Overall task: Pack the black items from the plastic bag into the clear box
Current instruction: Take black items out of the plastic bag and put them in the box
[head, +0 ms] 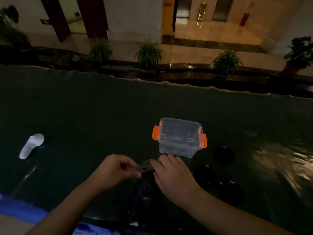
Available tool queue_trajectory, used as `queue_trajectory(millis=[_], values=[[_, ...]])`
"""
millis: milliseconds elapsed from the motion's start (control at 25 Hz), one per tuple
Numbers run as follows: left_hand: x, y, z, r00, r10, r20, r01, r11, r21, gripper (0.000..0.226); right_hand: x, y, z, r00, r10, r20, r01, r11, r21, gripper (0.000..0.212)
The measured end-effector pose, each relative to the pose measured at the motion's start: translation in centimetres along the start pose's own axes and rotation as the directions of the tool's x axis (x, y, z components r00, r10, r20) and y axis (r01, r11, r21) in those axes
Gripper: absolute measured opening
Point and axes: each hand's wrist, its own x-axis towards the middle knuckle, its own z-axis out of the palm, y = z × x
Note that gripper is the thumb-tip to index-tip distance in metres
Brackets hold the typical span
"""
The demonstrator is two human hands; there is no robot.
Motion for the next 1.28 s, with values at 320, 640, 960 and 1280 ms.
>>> queue_trajectory(millis=[320,640,960,1280], values=[[1.3,1.3,0.4,0.992,0.015,-0.125,-0.001,0.994,0.111,0.019,-0.5,0.9,-0.2,0.997,-0.03,0.07,0.033,0.999,-0.036,0.025],[2.2,2.0,0.5,0.996,-0.026,-0.08,0.032,0.997,0.073,0.031,-0.5,1.8,1.0,0.995,0.093,0.033,-0.088,0.99,-0.109,0.056],[3.5,3.8,0.1,0.982,-0.177,0.066,0.164,0.973,0.163,0.009,-0.7,2.4,0.3,0.997,-0.072,0.038,0.074,0.996,-0.057,0.019],[4.1,5.3,0.8,0.958,-0.114,-0.263,0.18,0.953,0.243,0.015,-4.9,2.4,-0.8,0.934,-0.305,0.183,0.34,0.918,-0.206,0.021]])
